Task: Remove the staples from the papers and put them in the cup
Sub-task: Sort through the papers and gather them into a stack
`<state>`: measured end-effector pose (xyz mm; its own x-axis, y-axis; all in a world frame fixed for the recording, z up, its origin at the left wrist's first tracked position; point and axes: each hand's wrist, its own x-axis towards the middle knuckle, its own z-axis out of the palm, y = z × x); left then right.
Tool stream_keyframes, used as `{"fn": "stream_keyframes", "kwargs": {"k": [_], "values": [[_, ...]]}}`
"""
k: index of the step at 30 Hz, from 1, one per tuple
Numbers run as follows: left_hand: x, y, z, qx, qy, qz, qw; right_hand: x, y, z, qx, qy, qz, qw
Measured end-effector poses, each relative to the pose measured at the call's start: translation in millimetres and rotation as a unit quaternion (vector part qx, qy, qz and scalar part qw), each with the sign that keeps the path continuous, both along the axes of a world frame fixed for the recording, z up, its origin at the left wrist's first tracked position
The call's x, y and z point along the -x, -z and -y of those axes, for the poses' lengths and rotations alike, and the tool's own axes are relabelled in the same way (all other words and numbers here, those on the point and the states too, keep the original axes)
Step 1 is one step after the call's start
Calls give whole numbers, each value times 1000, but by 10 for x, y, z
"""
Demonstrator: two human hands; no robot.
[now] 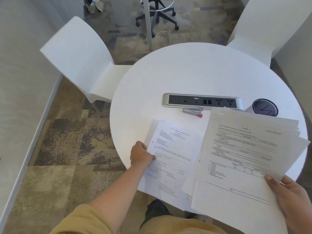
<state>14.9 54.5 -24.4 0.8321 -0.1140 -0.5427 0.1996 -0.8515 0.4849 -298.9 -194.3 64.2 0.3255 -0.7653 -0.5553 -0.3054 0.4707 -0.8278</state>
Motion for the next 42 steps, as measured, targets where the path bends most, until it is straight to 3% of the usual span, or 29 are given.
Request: {"fn": "stream_keyframes", "kwargs": {"k": [3, 7, 9, 15, 22, 32, 39, 42], "values": [[46, 20, -78, -9, 21, 26, 999, 18, 46, 6, -2, 7, 2, 1000], [247, -42, -19, -116, 77, 69, 988, 1, 60, 13, -4, 14, 0, 1000], [358, -51, 35, -127, 78, 82, 985, -15, 47, 12, 2, 12, -3, 1000], [311, -83, 125, -92, 46, 55, 993, -50, 6, -2, -1, 4, 0, 1000], [240, -87, 140, -168, 40, 37, 984, -27, -37, -27, -15, -21, 19, 999], [91, -112, 109, -30, 9, -64, 997, -3, -60, -42, -19, -38, 14, 999], [27, -195, -53, 138, -174, -74, 972, -1, -91, 11, -10, -25, 12, 1000], [-29, -275, -137, 168, -138, -77, 973, 17, -37, 26, -10, -17, 7, 1000]]}}
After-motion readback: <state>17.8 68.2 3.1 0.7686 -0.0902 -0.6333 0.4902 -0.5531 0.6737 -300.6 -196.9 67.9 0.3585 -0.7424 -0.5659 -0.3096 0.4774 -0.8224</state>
